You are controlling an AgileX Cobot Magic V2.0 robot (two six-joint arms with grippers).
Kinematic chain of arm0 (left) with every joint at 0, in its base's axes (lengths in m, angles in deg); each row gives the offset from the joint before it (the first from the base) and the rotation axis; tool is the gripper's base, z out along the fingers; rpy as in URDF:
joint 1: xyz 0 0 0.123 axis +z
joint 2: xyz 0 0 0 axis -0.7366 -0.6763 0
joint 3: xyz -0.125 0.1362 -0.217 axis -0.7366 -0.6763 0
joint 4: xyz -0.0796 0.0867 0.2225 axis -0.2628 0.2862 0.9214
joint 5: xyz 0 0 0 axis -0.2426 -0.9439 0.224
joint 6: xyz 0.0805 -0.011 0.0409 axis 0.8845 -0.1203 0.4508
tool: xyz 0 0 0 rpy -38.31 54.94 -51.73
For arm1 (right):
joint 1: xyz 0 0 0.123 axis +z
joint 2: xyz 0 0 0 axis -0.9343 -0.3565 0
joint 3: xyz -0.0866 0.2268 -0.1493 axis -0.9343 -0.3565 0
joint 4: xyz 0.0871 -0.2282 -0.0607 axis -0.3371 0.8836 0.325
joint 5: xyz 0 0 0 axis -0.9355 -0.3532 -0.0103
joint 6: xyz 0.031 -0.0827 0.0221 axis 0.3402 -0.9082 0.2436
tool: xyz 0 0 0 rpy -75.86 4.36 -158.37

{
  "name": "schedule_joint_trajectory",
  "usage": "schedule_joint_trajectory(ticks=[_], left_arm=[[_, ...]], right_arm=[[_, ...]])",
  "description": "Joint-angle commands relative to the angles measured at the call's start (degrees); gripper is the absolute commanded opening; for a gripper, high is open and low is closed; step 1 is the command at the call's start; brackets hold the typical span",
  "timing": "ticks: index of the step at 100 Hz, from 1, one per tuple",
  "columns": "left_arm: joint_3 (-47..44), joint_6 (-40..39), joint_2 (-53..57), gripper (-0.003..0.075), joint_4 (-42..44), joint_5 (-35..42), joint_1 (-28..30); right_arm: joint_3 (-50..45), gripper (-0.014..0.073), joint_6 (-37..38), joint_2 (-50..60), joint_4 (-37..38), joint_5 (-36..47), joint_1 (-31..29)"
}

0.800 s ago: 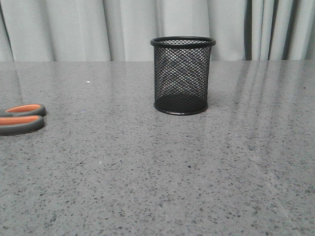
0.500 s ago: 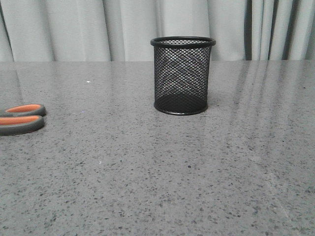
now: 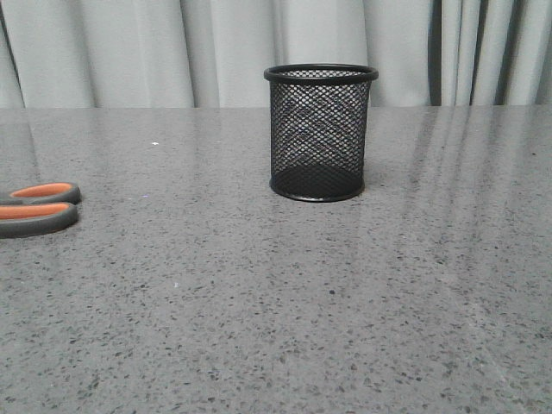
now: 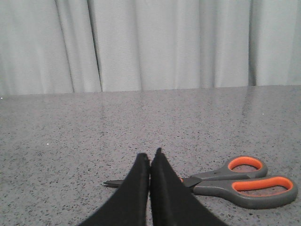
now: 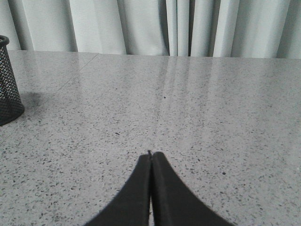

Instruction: Put scissors into bucket

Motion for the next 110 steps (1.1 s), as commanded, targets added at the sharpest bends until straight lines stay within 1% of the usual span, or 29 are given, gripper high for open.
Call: schedule_joint_trajectory(ticks=[1,54,68,80,94,99,110], left_arm=[[-1.67,-0.51,1.39,-0.0021,-0.59,4.11,0.09],[-1.67,-0.51,1.39,-0.0021,-0.59,4.11,0.09],[-1.67,-0.51,1.39,-0.0021,-0.59,4.22,0.09],[-1.57,-0.51,1.39,-0.0021,-0.59,4.34,0.09],[-1.57,-0.51,1.39,-0.0021,-2.30,4.44,0.09],[-1.57,-0.51,1.39,-0.0021,-5.52,4.44,0.09],[-1.57,-0.51,1.39,-0.0021,-18.66,4.54,0.09]], right_arm=[[-0.97,-0.0054,0.00,1.48,0.54,4.08,-0.31],[-0.97,-0.0054,0.00,1.48,0.44,4.77,-0.31],[-0.97,-0.0054,0.00,1.48,-1.29,5.25,-0.31],[-0.97,-0.0054,0.00,1.48,-6.63,5.50,-0.31],[-0.97,-0.0054,0.00,1.48,-16.69,6.68,-0.31],[-0.97,-0.0054,0.00,1.48,-20.01,6.93,-0.31],[-0.97,-0.0054,0.00,1.48,-24.86,9.04,-0.31]])
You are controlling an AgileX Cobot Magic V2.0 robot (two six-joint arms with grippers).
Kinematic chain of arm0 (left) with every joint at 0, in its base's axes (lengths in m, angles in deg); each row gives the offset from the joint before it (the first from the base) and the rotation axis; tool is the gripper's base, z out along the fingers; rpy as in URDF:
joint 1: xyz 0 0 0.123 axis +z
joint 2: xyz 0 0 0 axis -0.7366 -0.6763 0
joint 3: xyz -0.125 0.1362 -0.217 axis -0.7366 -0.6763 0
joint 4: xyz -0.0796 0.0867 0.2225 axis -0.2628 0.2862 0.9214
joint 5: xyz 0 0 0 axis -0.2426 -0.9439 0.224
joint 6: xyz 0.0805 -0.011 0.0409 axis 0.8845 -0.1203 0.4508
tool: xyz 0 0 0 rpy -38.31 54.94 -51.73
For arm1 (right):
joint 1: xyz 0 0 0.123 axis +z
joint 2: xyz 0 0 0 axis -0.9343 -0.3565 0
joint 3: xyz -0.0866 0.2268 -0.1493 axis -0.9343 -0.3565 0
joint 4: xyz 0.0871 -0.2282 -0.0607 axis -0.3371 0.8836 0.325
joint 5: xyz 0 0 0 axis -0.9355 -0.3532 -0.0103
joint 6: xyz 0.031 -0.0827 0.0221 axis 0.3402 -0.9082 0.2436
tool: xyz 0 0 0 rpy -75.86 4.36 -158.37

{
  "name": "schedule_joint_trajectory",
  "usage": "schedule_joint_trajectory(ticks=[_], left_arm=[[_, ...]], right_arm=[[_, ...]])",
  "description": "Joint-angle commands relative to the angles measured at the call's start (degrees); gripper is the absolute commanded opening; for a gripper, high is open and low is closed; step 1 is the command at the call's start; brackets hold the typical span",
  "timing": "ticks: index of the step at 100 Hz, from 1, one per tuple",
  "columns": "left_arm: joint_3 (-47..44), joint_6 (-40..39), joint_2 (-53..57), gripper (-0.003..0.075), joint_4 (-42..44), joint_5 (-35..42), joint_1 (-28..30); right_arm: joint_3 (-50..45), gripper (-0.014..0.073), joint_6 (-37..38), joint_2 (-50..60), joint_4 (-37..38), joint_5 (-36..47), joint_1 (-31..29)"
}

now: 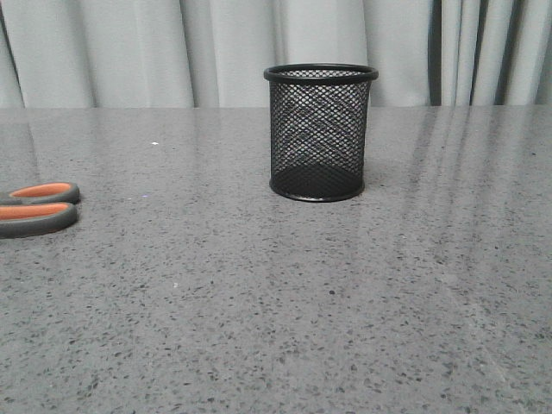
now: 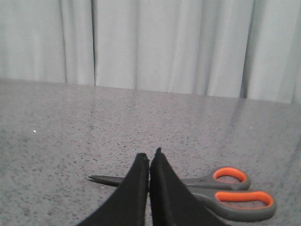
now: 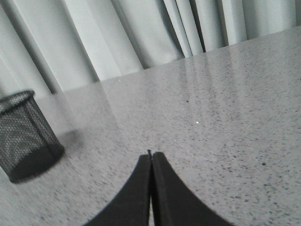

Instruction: Put scissors into bucket

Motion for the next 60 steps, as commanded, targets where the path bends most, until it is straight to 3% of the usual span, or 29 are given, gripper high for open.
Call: schedule_joint_trajectory(ticks=[1,19,35,50,60], left_arm=[[-1.57,-0.51,1.39,-0.0021,-9.25,4.55,0.09],[-1.35,-0.51,1.39,-0.0021,-22.62,6.35,0.09],[-0.55,-0.51,1.39,-0.0021,-32.04,6.10,0.09],[4.62,-0.51,0.94,-0.0021,-31.08,0.84,0.09],[11.30,-0.51,-1.70,-0.0021,-25.64,-4.06,0.09]], right_arm=[[-0.97,-0.0054,0.00,1.48,-4.97,6.28,-0.31],[-0.86,-0.0054,0.00,1.48,-17.38,7.65,-0.31],[1.20,-0.0054,-0.11,1.48,-19.18,3.03,-0.31],[6.19,-0.0053,-0.35,0.85,-15.91,-2.56,-0.31],[11.53,-0.0053,-0.35,-2.44,-12.21,-7.45,-0.31]])
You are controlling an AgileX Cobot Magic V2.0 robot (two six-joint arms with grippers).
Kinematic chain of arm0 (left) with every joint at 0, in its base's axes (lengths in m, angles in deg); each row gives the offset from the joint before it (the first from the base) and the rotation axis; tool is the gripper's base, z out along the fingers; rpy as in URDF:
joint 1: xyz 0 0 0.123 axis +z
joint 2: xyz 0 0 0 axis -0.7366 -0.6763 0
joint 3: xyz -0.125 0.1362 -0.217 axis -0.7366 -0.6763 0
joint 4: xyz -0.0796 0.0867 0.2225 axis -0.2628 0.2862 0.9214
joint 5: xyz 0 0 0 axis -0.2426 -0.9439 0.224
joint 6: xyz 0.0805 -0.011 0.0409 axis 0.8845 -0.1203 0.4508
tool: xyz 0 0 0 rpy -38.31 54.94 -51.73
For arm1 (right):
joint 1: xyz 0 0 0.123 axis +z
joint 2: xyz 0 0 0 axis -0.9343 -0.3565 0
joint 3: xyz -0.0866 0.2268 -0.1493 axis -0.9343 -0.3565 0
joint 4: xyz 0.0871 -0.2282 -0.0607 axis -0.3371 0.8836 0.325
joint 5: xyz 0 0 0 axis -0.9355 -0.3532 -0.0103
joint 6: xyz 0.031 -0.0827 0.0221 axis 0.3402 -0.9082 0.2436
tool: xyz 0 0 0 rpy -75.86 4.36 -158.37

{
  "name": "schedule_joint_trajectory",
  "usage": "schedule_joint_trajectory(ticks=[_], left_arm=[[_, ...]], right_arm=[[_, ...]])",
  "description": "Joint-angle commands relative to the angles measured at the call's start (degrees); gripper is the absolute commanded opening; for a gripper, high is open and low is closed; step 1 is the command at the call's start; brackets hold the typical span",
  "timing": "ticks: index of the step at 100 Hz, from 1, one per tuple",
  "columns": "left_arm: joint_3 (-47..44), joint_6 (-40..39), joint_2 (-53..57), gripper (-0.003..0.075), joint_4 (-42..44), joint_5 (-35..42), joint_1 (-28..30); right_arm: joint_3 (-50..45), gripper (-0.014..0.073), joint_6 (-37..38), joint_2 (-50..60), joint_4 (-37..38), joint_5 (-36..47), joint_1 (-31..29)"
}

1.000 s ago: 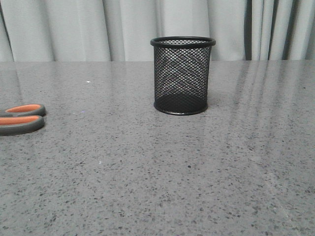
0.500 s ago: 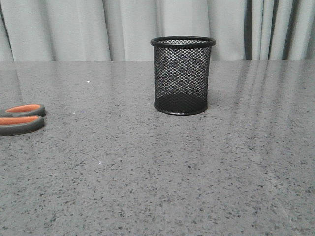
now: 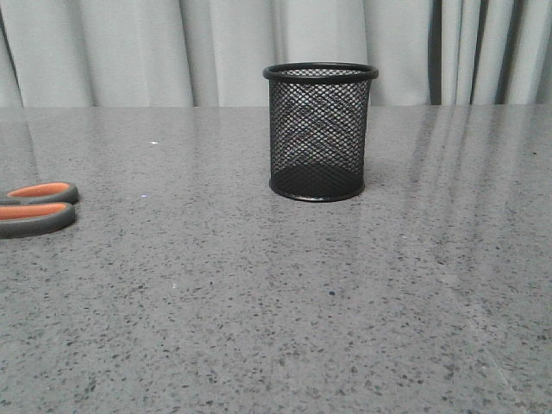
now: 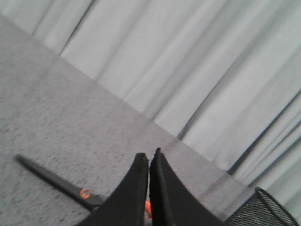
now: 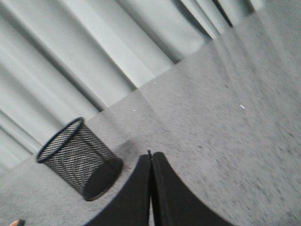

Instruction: Put scissors into bucket

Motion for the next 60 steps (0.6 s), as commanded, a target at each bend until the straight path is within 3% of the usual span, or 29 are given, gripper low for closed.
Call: schedule_joint_trajectory(ticks=[1,27,44,60], left_arm=[[7.03,-0.39,-1.94,-0.0021,4.07,-1.36,0.09],[30.52,1.56,-18.90,-0.0021,25.27,-25.67,0.09],[40.07,8.26,-29.15,-0.0021,26.43,-39.44,0.09],[42.86,8.77,-34.42,-0.0020,26.43,-43.62,0.09]], right_arm=[[6.59,-0.0053,-0.35,-2.77,3.14,-0.97,-0.31],[24.93,-0.0053,-0.35,-23.26,11.81,-20.63,-0.31],[34.69,-0.0053,-3.29,-35.23,13.26,-31.74,-0.31],[38.41,-0.0040,-6.14,-40.58,13.11,-33.29,-0.31]])
